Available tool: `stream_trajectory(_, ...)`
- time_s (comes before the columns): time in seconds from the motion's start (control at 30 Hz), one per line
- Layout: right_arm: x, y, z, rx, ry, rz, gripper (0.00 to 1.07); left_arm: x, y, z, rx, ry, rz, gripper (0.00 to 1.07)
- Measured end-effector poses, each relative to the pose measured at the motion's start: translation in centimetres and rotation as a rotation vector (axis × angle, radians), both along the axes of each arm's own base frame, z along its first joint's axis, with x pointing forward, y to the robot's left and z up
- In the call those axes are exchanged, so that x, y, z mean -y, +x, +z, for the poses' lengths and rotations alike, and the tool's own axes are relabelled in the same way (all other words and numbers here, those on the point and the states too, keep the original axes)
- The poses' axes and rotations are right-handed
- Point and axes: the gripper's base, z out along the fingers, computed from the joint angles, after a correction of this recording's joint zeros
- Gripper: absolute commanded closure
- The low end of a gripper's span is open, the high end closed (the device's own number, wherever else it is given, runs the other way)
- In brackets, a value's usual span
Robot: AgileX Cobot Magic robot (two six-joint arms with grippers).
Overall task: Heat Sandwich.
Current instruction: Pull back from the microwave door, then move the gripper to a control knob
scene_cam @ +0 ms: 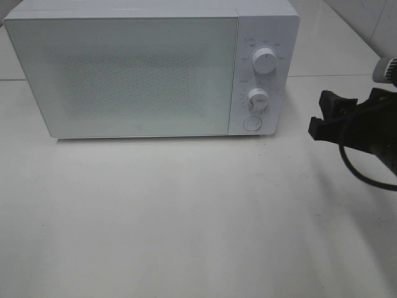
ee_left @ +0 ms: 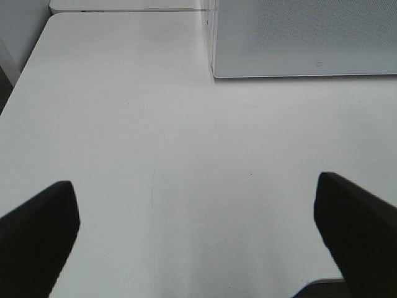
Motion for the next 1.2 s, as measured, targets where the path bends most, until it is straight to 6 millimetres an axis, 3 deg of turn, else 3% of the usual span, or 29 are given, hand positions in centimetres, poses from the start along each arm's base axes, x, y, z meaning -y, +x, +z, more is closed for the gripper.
stream_trajectory(0.1, -1.3, -0.3, -1.0, -0.018, -0.017, -0.008, 0.23, 0.0, 0.0, 0.0, 0.0, 0.0, 0.0, 0.09)
stream_trajectory(0.2, -2.0, -0.3, -1.5, -0.027, -0.02, -0.01, 0.21, 0.0, 0.0, 0.0, 0.0, 0.0, 0.0, 0.09)
stream_trajectory(0.57, -6.1, 1.0, -3.8, -0.074, -0.062, -0.021, 0.24, 0.0, 0.0, 0.0, 0.0, 0.0, 0.0, 0.09)
stream_trajectory(1.2, -9.0, 4.4, -4.1, -0.031, -0.034, -0.025, 0.29, 0.0, 0.0, 0.0, 0.0, 0.0, 0.0, 0.09)
